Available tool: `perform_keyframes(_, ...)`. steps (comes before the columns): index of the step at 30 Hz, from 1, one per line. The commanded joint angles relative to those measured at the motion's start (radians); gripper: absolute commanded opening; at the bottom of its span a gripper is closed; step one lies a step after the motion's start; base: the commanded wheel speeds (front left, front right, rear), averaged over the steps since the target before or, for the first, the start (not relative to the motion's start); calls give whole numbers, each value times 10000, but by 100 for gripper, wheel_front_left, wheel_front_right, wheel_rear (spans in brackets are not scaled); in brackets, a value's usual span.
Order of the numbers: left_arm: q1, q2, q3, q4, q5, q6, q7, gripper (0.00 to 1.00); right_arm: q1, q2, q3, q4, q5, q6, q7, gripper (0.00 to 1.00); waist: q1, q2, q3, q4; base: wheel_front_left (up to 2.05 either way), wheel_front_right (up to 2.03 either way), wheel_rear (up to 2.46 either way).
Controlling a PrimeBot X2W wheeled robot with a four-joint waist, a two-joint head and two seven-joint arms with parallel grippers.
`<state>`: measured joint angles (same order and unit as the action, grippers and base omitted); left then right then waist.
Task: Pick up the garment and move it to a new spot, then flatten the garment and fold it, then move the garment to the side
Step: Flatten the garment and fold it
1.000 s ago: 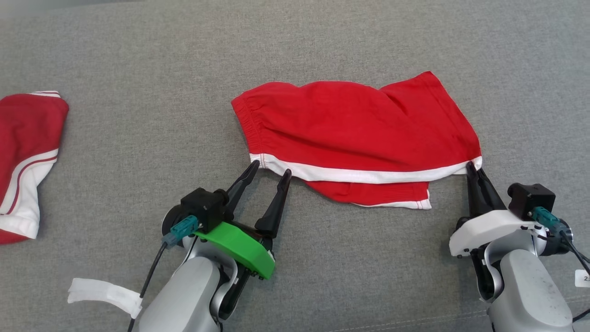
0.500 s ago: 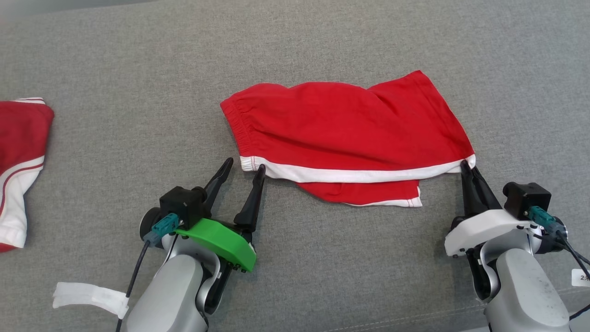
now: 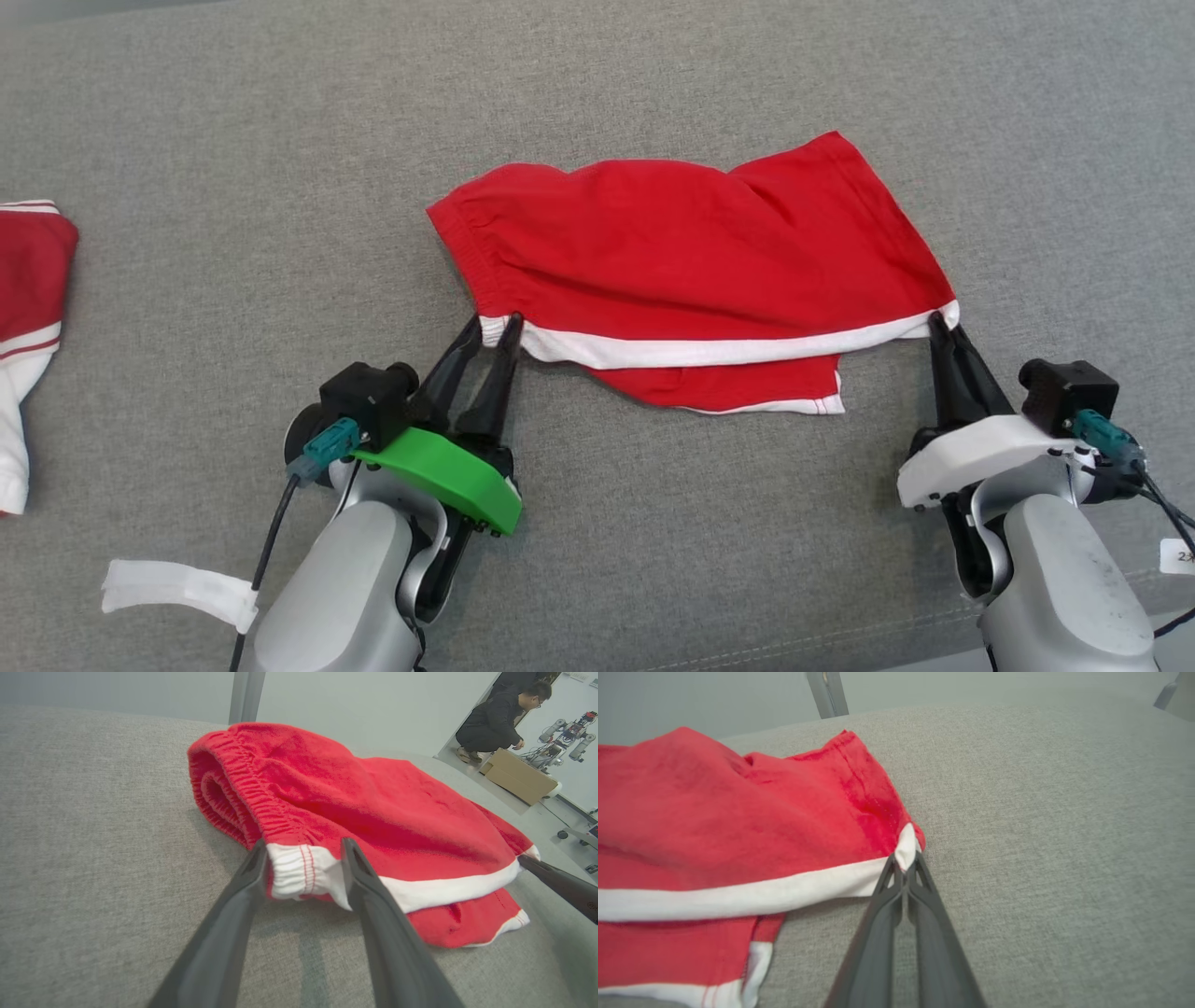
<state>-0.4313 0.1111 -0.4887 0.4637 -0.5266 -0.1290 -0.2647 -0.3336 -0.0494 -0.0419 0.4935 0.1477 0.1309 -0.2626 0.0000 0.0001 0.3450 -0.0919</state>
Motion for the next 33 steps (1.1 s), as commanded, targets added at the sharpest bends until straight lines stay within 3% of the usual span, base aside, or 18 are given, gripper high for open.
perform_keyframes(1, -66, 61, -18, -50, 130, -32, 3, 0, -86, -39, -213, -113, 125, -3, -28, 0, 0, -1, -18, 48, 0, 0, 0)
perform_keyframes(9, -53, 309, -123, -884, -130, -33, 3, 0, -322, -30, -213, -709, 423, -3, -28, 0, 0, -1, -825, 350, 0, 0, 0)
perform_keyframes(15, -1006, 876, -347, -895, -693, -33, 1, 0, -1078, -185, 84, -947, 668, -3, -28, 0, 0, -1, -1615, 528, 0, 0, 0)
perform_keyframes(21, -3312, 2175, -1419, -187, -1059, -28, 55, 0, -2699, -710, 605, -559, 862, -3, -28, 0, 0, -1, -2244, 609, 0, 0, 0)
perform_keyframes(26, -5413, 2895, -2182, 440, -1219, -20, 292, 0, -4360, -1194, 1019, 156, 850, -5, -25, 0, 0, -1, -2031, 668, 0, 0, 0)
perform_keyframes(33, -8028, 3143, -2807, 1592, -994, -10, 171, 0, -7188, -1351, 995, 1391, 305, -9, 41, 0, 0, -1, -781, 631, 0, 0, 0)
